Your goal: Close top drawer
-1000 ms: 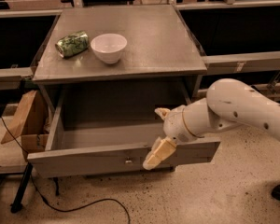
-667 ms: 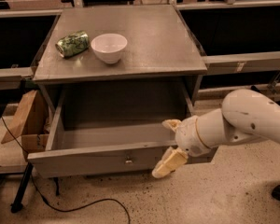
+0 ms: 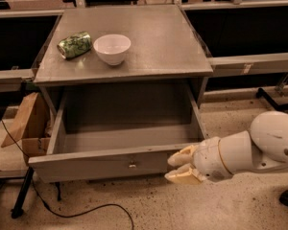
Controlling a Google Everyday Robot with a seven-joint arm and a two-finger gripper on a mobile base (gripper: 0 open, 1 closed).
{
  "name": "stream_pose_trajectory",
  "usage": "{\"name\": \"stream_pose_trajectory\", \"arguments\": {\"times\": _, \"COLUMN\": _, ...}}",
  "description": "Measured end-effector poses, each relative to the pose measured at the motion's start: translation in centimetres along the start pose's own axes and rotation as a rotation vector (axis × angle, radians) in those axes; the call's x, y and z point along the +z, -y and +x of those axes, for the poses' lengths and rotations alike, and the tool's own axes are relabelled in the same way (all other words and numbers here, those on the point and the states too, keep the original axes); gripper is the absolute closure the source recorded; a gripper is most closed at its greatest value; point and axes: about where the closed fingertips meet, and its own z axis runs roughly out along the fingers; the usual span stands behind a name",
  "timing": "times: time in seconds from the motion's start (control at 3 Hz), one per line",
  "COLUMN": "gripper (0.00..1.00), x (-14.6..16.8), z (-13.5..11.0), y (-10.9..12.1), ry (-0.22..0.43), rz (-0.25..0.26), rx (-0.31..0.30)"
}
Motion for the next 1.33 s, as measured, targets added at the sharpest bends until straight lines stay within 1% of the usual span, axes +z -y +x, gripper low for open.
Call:
{"name": "stream_pose_trajectory", "arguments": {"times": 0.33, "gripper": 0.82, "x": 1.1, "z": -0.2, "y": -0.4, "ry": 0.011, "rz": -0.029, "rx": 0.003}}
{"name": "stream_pose_trajectory", "arguments": {"times": 0.67, "gripper": 0.22, "x": 4.2, "z": -0.8, "y": 1.4, "ry": 0.01, "rz": -0.04, "rx": 0.019}}
{"name": "stream_pose_trajectory", "arguments": {"times": 1.0, "gripper": 0.22, "x": 7.6, "z": -1.0, "y": 3.3, "ry": 0.015, "rz": -0.048, "rx": 0.052}}
{"name": "stream_pose_trajectory", "arguments": {"times": 1.33, "gripper": 0.07, "x": 9.0, "z": -1.0, "y": 3.9, "ry": 0.017, "rz": -0.048, "rx": 0.069}}
